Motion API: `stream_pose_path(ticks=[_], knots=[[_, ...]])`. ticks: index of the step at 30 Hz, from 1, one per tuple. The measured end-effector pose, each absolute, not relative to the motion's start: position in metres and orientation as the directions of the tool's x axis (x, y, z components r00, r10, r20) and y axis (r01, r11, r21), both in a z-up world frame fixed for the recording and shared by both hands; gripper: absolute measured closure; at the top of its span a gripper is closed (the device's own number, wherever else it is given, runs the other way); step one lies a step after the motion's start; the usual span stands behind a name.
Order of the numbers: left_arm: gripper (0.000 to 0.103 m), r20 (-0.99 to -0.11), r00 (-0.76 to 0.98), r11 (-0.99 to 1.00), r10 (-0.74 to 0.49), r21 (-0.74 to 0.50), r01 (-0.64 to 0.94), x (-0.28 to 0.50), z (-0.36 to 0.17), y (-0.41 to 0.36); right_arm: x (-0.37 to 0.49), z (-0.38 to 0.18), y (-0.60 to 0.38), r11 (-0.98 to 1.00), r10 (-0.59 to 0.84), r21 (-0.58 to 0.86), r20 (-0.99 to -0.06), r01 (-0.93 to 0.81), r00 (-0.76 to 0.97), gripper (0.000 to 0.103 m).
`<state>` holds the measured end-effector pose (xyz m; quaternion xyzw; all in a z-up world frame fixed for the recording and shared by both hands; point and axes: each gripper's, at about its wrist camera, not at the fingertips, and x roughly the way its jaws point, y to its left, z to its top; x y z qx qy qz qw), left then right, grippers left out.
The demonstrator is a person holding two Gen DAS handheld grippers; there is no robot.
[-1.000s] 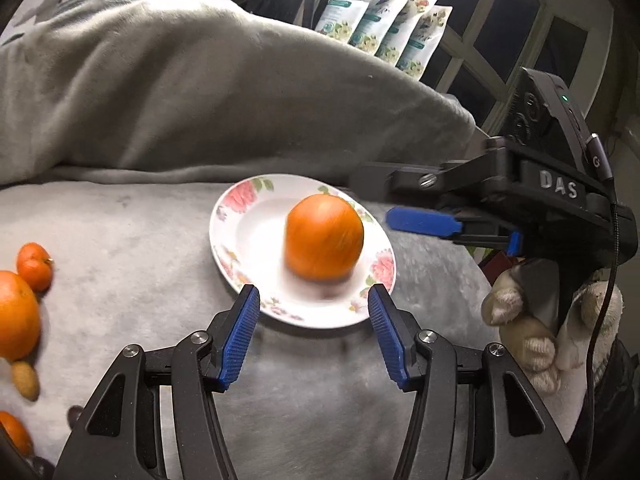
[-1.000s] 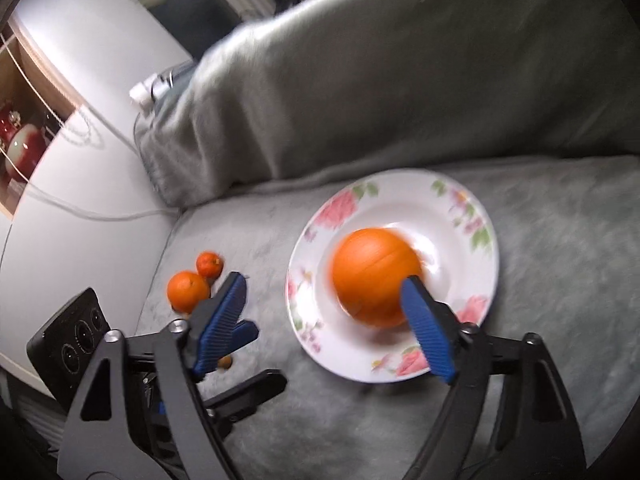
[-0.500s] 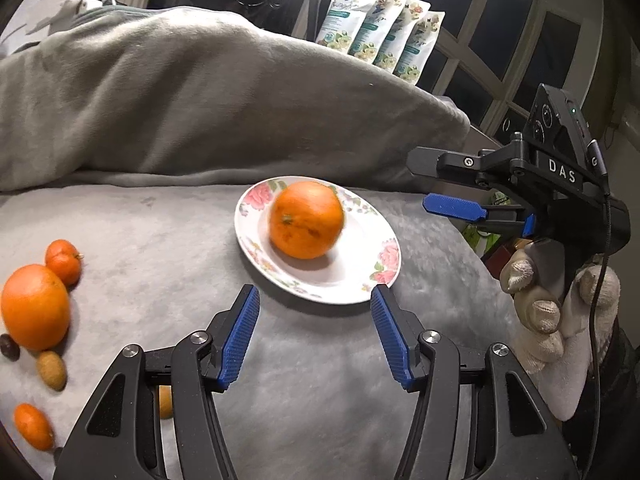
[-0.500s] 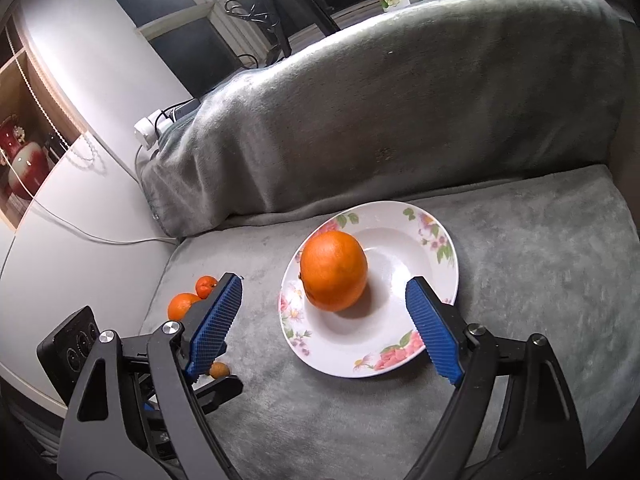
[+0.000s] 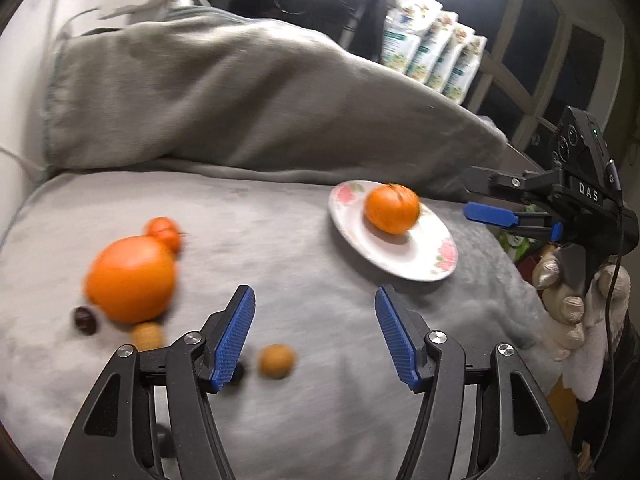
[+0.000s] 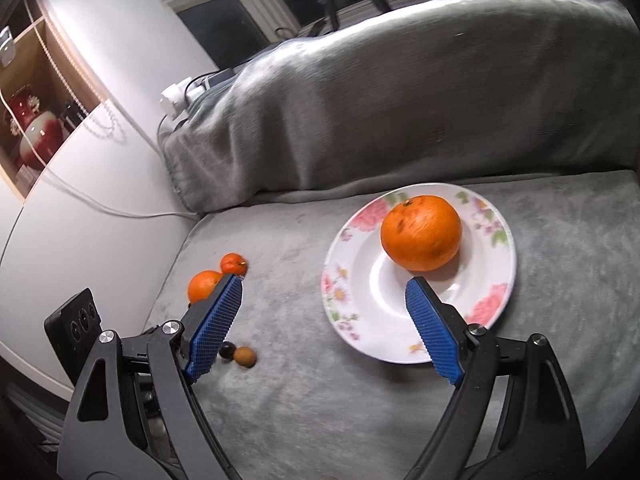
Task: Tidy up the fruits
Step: 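Move the left tool back to the remaining large orange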
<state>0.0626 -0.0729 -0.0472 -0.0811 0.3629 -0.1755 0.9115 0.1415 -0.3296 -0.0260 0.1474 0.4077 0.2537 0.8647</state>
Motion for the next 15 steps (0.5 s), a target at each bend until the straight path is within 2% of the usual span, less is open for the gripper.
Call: stream_pose_path(ticks=[15], knots=[[0.041,-0.665,0.697,0.953,-0.268,-0.289,0.091,0.065,-0.064,0.009,0.157,-0.047,-0.25,0.768,0.637,0.494,-0.656,-0.407,0.405,0.017]])
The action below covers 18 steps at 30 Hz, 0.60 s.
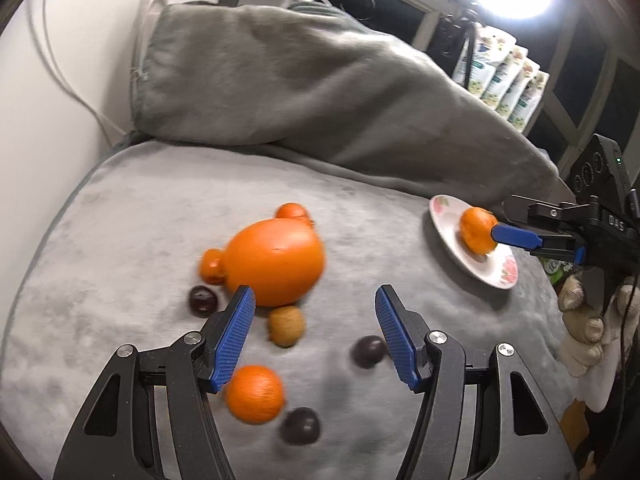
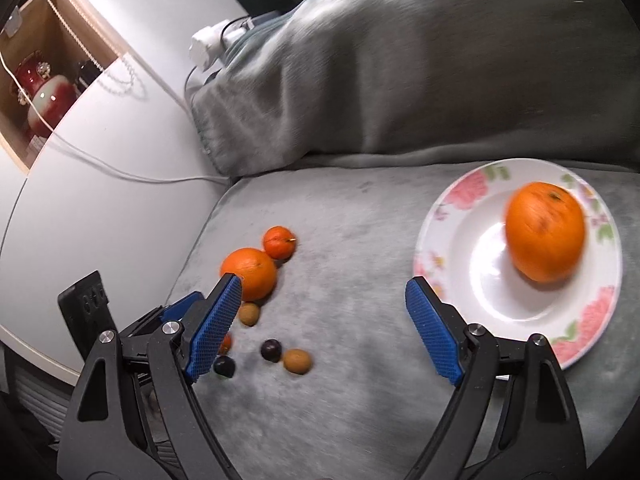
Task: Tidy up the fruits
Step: 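Move the left tool back to the remaining large orange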
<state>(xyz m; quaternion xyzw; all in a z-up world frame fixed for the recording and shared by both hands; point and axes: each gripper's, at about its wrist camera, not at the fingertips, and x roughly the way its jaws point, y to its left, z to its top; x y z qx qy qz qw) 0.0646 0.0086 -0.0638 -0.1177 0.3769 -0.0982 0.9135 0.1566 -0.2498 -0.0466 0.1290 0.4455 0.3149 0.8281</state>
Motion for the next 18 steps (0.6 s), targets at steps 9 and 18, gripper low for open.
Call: stream_pose_path(ticks=[9,18], knots=[[0.041,-0.689,0.686,0.96,-0.233,-0.276,0.049,0.072,-0.078,0.025,0.159,-0.058,-0.199,0.732,0.671,0.521,-0.662,-0.439,0.333,0.017],[0.041,-0.695,0.677,0.959,-0.24,-0.279,0.054,0.082,-0.083,0.03,0.166,-0.077,-0.164,0.699,0.703,0.574,-0.664,-0.427,0.257,0.017]])
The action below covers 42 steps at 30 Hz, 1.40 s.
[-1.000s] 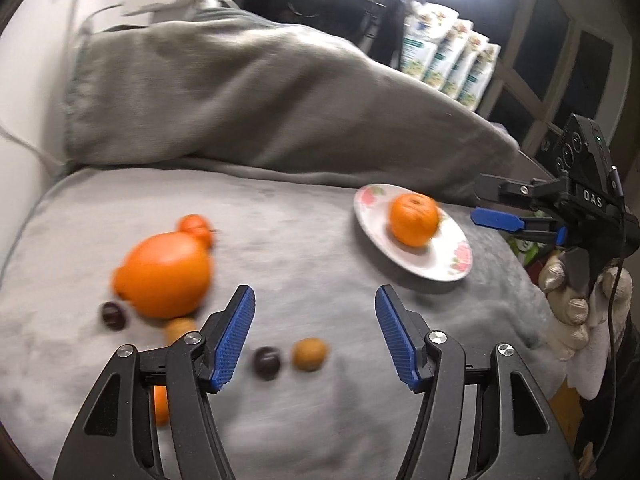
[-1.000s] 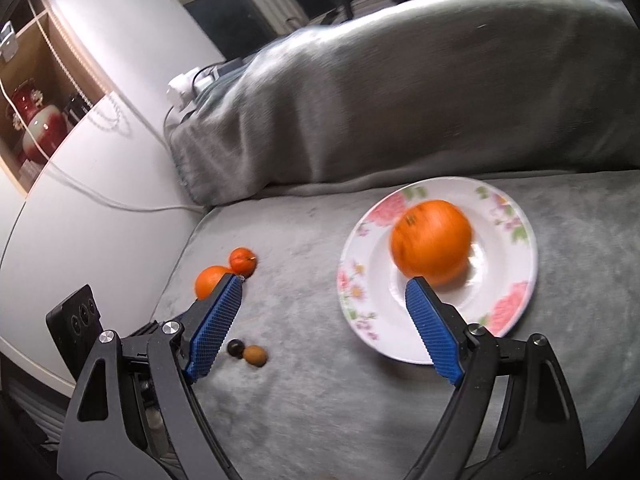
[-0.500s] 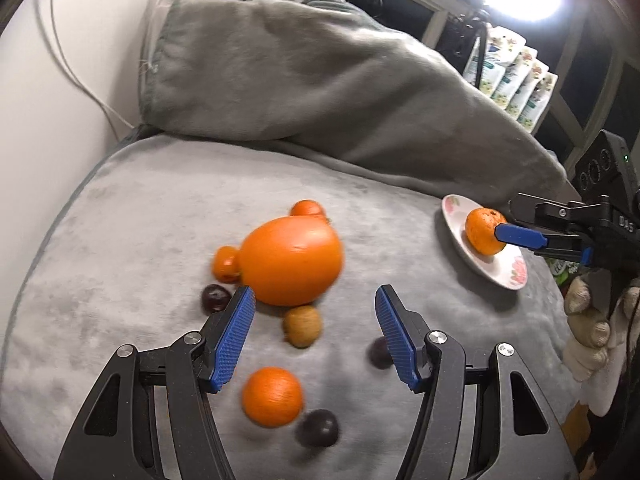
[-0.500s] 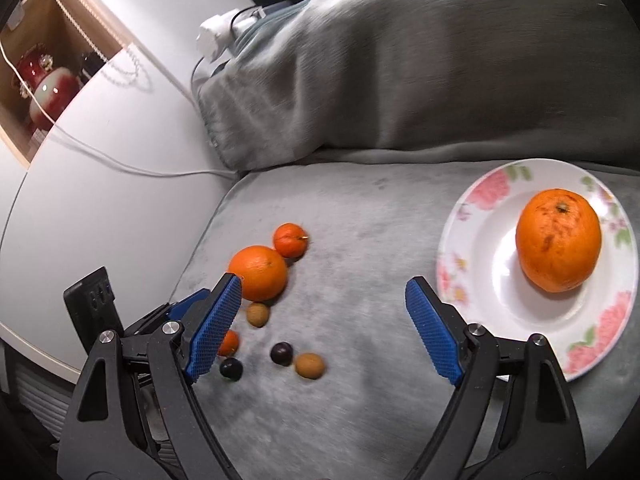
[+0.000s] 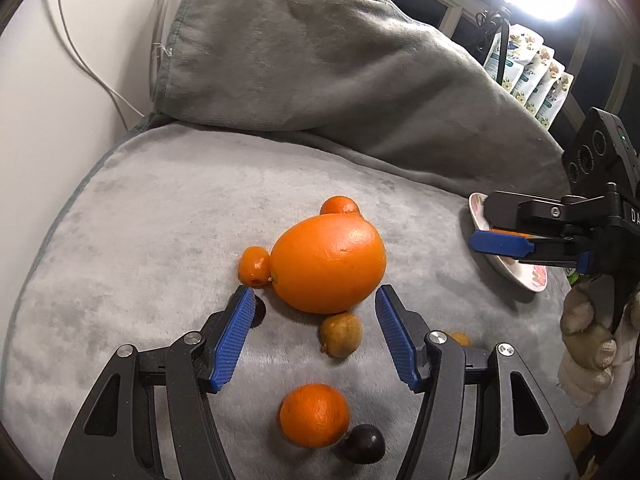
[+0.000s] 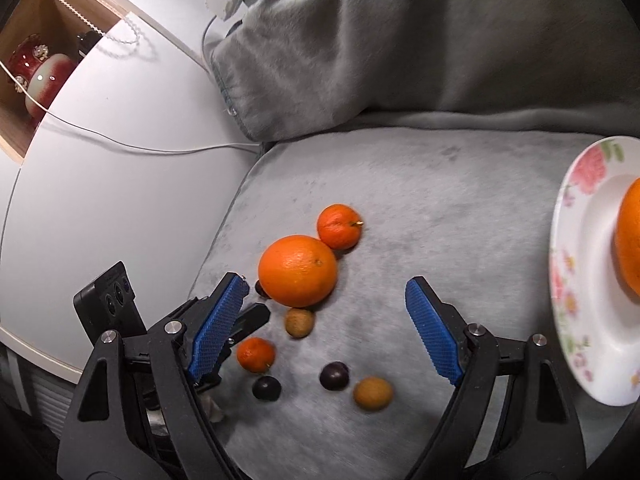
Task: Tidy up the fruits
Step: 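Move the left tool back to the remaining large orange, then grasp the second large orange with the left tool and lift it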
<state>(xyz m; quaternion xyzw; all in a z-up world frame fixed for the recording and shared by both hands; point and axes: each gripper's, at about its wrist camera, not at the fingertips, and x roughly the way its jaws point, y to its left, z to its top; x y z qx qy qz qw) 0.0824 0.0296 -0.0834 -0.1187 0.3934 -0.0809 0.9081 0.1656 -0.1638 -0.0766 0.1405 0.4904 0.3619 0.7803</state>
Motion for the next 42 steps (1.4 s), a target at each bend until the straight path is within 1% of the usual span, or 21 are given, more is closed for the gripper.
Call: stream_pose_path(ticks=[12,14,19,22,28,36,38,42], knots=[[0.041,-0.698,0.667,0.955,-0.259,-0.291,0.067,0.095,-0.089,0.028,0.178,-0.095,-0.127,0.669,0.728,0.623,-0.661,-0.405,0.184,0.017],[0.041,-0.702,0.665,0.957,-0.255,-0.283,0.068,0.096,-0.09,0.027,0.181,-0.099,-0.123,0.667,0.729,0.631,-0.662,-0.396,0.174,0.02],[0.041,-0.71,0.657,0.96,-0.252,-0.268,0.079,0.099,-0.091,0.024,0.184,-0.107,-0.116,0.67,0.726,0.635,-0.67,-0.384,0.158,0.022],[0.041,-0.711,0.656,0.96,-0.254,-0.265,0.084,0.101,-0.092,0.024,0.185,-0.109,-0.113,0.664,0.729,0.639,-0.668,-0.387,0.147,0.028],[0.041,-0.713,0.652,0.961,-0.257,-0.26,0.094,0.102,-0.092,0.024,0.189,-0.111,-0.106,0.662,0.73,0.643,-0.67,-0.386,0.135,0.034],[0.041,-0.716,0.65,0.963,-0.253,-0.247,0.103,0.101,-0.089,0.024,0.194,-0.115,-0.097,0.671,0.719,0.635,-0.683,-0.384,0.127,0.037],[0.041,-0.716,0.651,0.964,-0.252,-0.246,0.103,0.102,-0.09,0.023,0.194,-0.118,-0.094,0.672,0.716,0.633,-0.688,-0.385,0.119,0.04],[0.042,-0.711,0.657,0.965,-0.25,-0.241,0.106,0.101,-0.09,0.022,0.193,-0.119,-0.096,0.673,0.717,0.634,-0.685,-0.381,0.126,0.042]])
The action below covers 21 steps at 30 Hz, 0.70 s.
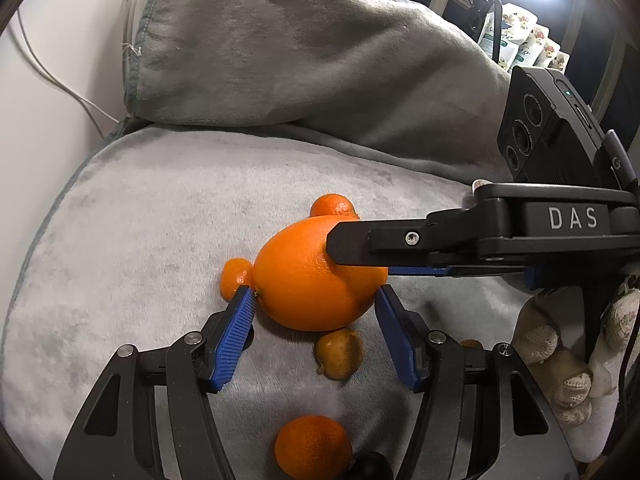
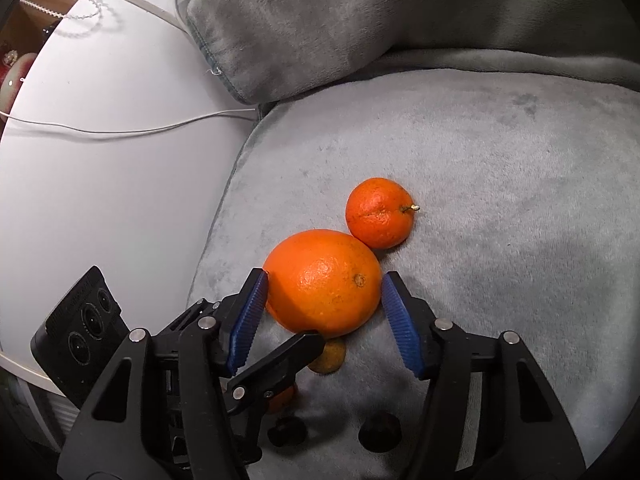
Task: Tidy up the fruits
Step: 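Grasp the second large orange with the left tool and lift it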
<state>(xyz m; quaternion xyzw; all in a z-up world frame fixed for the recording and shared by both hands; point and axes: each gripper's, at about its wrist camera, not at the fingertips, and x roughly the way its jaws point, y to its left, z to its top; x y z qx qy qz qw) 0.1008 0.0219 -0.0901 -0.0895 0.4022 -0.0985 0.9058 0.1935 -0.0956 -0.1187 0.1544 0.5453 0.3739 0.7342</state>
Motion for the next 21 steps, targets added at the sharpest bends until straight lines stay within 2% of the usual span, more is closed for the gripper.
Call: stream_pose_path(ticks=[1,21], knots=[[0.045,-0.708,0.66,0.965,-0.251,-0.236,0.114,0.1,-0.09,0.021,0.193,-0.119,-0.097,0.672,0.719,0.636,-0.684,-0.379,0.126,0.042],[0.046,-0.675,0.691,0.965,-0.257,-0.215,0.149,0.091,-0.07,0.003,0.18,-0.098,-0.124,0.661,0.735,0.638,-0.656,-0.395,0.17,0.043]])
